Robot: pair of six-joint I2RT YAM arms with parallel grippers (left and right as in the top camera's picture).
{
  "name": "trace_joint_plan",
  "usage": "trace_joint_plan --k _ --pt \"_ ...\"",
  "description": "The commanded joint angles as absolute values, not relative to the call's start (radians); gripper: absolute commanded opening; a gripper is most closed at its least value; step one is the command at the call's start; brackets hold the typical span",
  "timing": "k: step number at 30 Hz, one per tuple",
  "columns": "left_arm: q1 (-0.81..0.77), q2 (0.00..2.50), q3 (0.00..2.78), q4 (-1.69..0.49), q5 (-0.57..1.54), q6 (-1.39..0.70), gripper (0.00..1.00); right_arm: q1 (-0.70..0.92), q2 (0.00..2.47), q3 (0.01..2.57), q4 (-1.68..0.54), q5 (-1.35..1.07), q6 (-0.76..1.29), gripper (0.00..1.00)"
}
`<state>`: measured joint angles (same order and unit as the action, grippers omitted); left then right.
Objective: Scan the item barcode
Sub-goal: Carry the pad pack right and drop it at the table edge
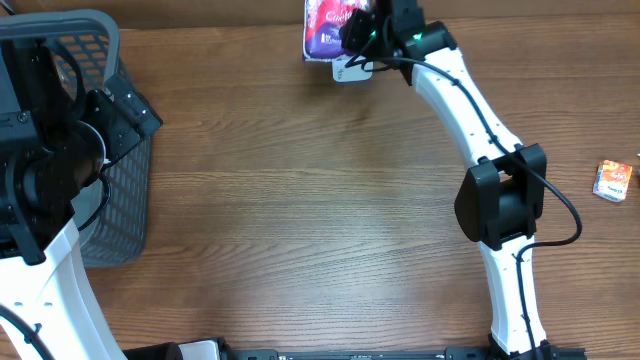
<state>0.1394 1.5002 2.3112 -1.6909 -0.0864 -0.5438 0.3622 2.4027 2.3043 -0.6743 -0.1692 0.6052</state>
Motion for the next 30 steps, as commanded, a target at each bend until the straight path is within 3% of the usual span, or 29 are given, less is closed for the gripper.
trace_joint_plan --k 1,16,22,30 --pt "0.144 1.504 2.319 -1.689 -0.085 -0.528 1.0 0.34 2.401 2.316 -0.668 -0.087 0.609 0.04" --pt "0.144 1.504 2.319 -1.689 -0.085 -0.528 1.0 0.15 2.241 2.32 -0.788 -0.086 0.516 0.04" --pt "0.144 1.504 2.319 -1.689 -0.085 -0.528 1.0 -0.076 2.106 2.32 -1.032 0.033 0.516 0.04" --pt "0.144 1.504 2.319 -1.689 -0.085 -0.528 1.0 -0.448 2.123 2.316 -1.346 0.131 0.516 0.04"
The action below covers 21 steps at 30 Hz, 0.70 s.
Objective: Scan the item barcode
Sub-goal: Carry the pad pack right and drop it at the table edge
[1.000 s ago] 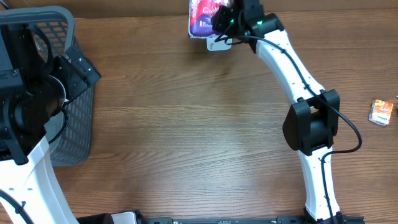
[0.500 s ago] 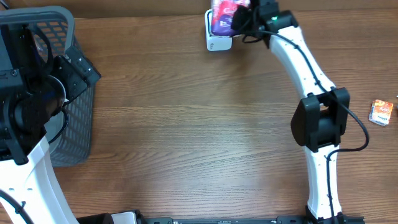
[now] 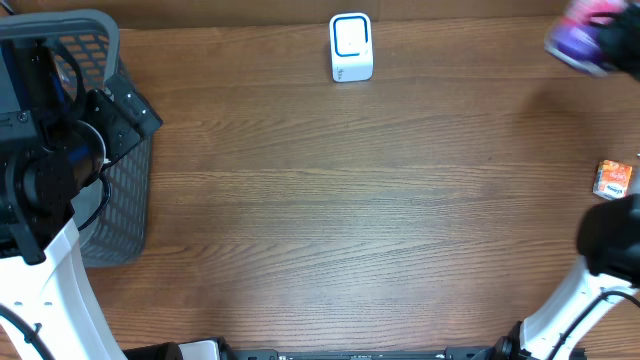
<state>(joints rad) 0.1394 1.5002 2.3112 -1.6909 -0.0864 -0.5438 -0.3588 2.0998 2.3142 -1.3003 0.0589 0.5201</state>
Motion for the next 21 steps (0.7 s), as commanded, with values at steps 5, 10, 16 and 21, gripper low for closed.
trace_joint_plan --k 5,10,16,21 --pt "0.144 1.505 2.319 -1.689 -0.085 -0.528 1.0 -0.616 2.166 2.31 -1.407 0.138 0.509 0.04" --pt "0.144 1.505 2.319 -1.689 -0.085 -0.528 1.0 -0.725 2.217 2.309 -1.422 0.138 0.439 0.2" --pt "0.144 1.505 2.319 -1.689 -0.085 -0.528 1.0 -0.775 2.233 2.31 -1.443 0.131 0.437 0.43" --pt "0.144 1.505 2.319 -1.689 -0.085 -0.527 1.0 -0.78 2.219 2.311 -1.469 0.069 0.436 0.72"
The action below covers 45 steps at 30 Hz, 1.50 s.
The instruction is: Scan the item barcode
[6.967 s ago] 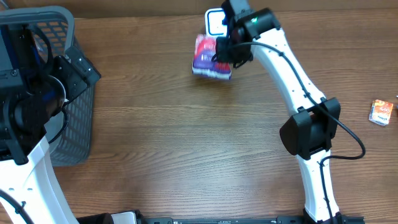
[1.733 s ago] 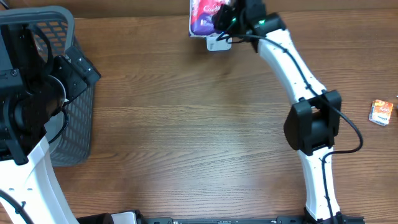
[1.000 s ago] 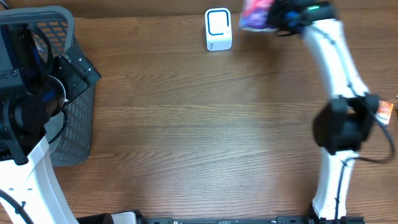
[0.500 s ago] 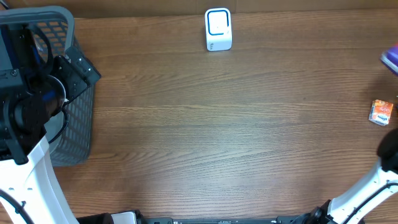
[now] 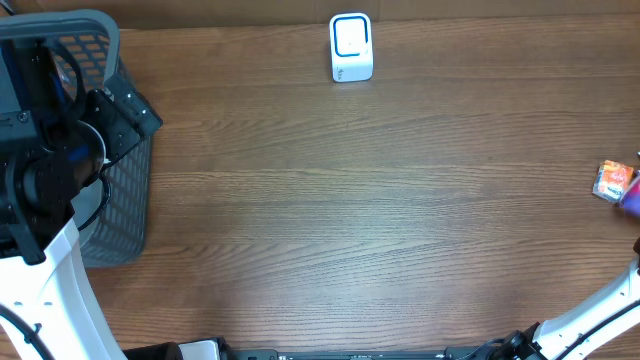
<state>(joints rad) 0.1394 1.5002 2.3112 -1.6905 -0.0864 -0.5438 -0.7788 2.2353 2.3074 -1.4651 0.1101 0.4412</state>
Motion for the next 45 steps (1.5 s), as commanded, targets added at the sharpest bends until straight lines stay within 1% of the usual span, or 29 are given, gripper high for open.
trace_joint_plan --k 1,2,3,5,11,16,21,28,30,31,34,36,39,41,45 --pt "0.144 1.505 2.319 -1.689 -0.085 -0.527 1.0 -0.779 2.209 2.312 -1.472 0.046 0.436 0.82" --pt "0.144 1.505 2.319 -1.689 -0.085 -0.528 1.0 -0.779 2.194 2.312 -1.473 0.017 0.432 0.88" --pt "0.144 1.505 2.319 -1.689 -0.085 -0.528 1.0 -0.779 2.168 2.312 -1.47 -0.051 0.402 0.91" --pt "0.144 1.505 2.319 -1.689 -0.085 -0.527 1.0 -0.779 2.129 2.312 -1.47 -0.128 0.384 0.93" --pt "0.144 1.505 2.319 -1.689 -0.085 -0.528 1.0 -0.764 1.961 2.312 -1.547 -0.347 0.303 0.94" --pt "0.144 1.505 2.319 -1.689 -0.085 -0.528 1.0 -0.7 1.8 2.312 -1.659 -0.372 0.242 0.94" --pt "0.144 1.505 2.319 -1.689 -0.085 -0.528 1.0 -0.566 1.618 2.278 -1.694 -0.368 0.215 0.94" --pt "0.144 1.505 2.319 -1.689 -0.085 -0.528 1.0 -0.256 1.394 2.148 -1.694 -0.368 0.216 0.93" --pt "0.144 1.505 2.319 -1.689 -0.085 -0.528 1.0 -0.168 1.341 2.091 -1.694 -0.364 0.216 0.94" --pt "0.144 1.505 2.319 -1.689 -0.085 -0.528 1.0 -0.122 1.311 2.053 -1.694 -0.36 0.216 1.0" --pt "0.144 1.505 2.319 -1.689 -0.085 -0.528 1.0 -0.021 1.237 1.936 -1.694 -0.36 0.216 1.0" --pt "0.144 1.505 2.319 -1.689 -0.085 -0.527 1.0 0.024 1.203 1.871 -1.694 -0.372 0.216 1.0" --pt "0.144 1.505 2.319 -1.689 -0.085 -0.528 1.0 0.063 1.177 1.811 -1.694 -0.476 0.216 1.0" --pt "0.144 1.505 2.319 -1.689 -0.085 -0.528 1.0 0.066 1.178 1.801 -1.694 -0.521 0.216 1.0" --pt "0.144 1.505 2.319 -1.689 -0.085 -0.528 1.0 0.066 1.196 1.801 -1.692 -0.525 0.216 1.0"
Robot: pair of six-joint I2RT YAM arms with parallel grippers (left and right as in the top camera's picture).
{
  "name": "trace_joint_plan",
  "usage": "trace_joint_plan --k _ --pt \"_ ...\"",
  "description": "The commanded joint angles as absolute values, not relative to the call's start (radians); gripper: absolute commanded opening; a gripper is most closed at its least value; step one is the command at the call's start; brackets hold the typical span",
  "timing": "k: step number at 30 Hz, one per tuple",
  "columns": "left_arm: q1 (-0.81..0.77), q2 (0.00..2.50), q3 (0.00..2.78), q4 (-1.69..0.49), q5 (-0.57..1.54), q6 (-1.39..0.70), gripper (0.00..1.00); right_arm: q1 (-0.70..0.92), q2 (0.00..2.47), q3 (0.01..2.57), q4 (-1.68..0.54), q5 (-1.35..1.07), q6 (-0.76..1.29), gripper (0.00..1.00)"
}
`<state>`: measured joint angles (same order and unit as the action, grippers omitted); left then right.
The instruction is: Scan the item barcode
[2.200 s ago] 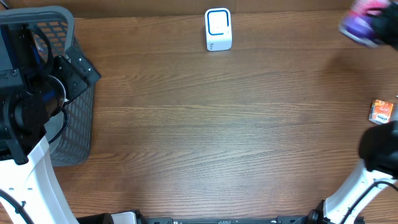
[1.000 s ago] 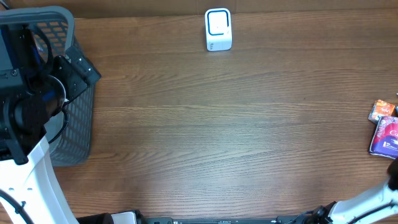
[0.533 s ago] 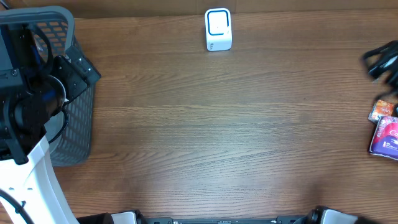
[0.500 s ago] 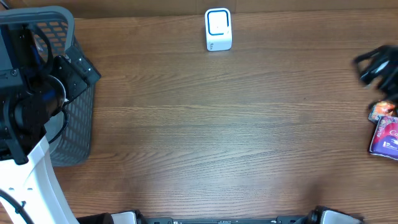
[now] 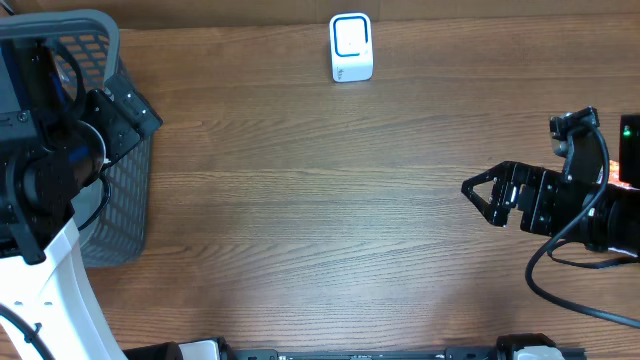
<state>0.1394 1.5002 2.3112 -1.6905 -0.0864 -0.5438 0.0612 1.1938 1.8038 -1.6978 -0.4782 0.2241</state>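
The white barcode scanner (image 5: 351,47) with its blue-rimmed window stands at the back middle of the wooden table. The purple bag is out of view. My right gripper (image 5: 467,188) reaches in from the right edge and points left over bare wood. Its fingertips meet and there is nothing between them. My left arm (image 5: 45,170) hangs over the basket at the left, and its fingers cannot be made out.
A grey mesh basket (image 5: 125,205) stands at the table's left edge, partly under the left arm. The right arm's black wrist and cable (image 5: 585,215) cover the table's right edge, where the small orange packet lay.
The right arm, then nearly out of view at the right edge with a purple blur by the orange packet, has come back in empty. It now covers the packet. The left arm has not moved.
My right gripper held the purple bag at the scanner at the back. Then the bag was a blur at the far right top, then at the right edge beside the orange packet. Now the gripper is back over the table without it.
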Motion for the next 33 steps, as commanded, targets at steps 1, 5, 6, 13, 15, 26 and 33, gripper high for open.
trace_joint_plan --k 1,5,6,13,15,26,33 --pt "0.144 1.505 2.319 -1.689 -0.085 -0.528 1.0 0.066 1.201 1.801 -1.694 -0.526 0.216 1.0" --pt "0.144 1.505 2.319 -1.689 -0.085 -0.528 1.0 0.066 1.213 1.801 -1.694 -0.478 0.204 1.0" --pt "0.144 1.505 2.319 -1.689 -0.085 -0.528 1.0 0.066 1.214 1.8 -1.694 -0.455 0.204 1.0" --pt "0.144 1.505 2.319 -1.689 -0.085 -0.528 1.0 0.075 1.21 1.796 -1.694 -0.374 0.185 1.0" --pt "0.144 1.505 2.319 -1.689 -0.085 -0.528 1.0 0.091 1.21 1.783 -1.692 -0.367 0.165 1.0" --pt "0.144 1.505 2.319 -1.689 -0.085 -0.528 1.0 0.118 0.872 1.394 -1.336 -0.306 0.117 1.0" --pt "0.144 1.505 2.319 -1.689 -0.085 -0.528 1.0 0.118 0.553 1.043 -1.075 -0.307 0.07 1.0"
